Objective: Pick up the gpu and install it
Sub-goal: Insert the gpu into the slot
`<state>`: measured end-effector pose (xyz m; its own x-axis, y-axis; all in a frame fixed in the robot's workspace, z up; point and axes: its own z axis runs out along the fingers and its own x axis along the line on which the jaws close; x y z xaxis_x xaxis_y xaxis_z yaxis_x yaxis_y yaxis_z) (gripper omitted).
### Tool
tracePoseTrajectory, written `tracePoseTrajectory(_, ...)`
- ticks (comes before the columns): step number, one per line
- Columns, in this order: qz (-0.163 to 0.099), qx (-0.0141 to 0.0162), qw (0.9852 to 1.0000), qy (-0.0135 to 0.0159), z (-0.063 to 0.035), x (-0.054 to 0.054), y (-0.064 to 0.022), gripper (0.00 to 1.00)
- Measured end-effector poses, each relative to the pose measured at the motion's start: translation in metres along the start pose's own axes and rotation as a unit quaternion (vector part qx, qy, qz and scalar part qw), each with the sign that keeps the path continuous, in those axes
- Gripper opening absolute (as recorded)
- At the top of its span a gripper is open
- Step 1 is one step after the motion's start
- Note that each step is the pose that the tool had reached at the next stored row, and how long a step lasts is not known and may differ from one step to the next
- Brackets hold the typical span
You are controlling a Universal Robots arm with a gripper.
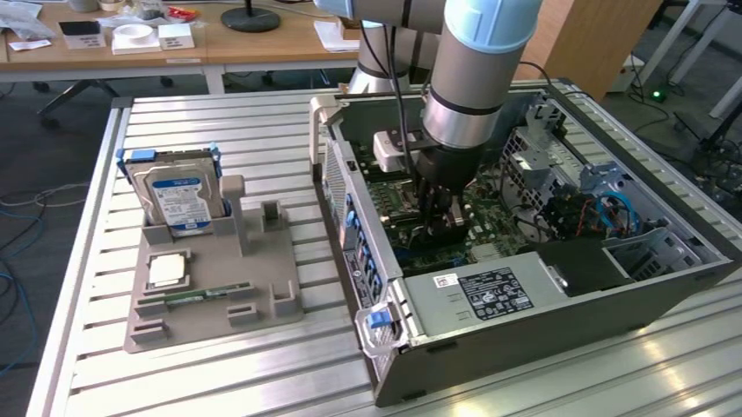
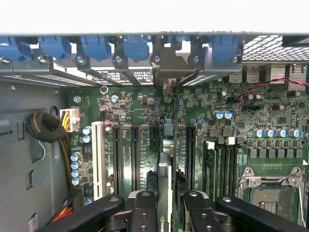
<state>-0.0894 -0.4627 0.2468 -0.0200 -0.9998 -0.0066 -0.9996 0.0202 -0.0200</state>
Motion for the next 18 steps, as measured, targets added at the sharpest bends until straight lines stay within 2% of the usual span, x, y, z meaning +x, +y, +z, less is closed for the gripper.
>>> tracePoseTrajectory(16, 0.000, -0.0001, 1.0000, -0.0001, 0.0003, 0.0000, 0.0001, 0.25)
tracePoseTrajectory(18, 0.000, 0.0003, 1.0000, -0.0006, 0.0008, -0.0001, 0.0005, 0.31)
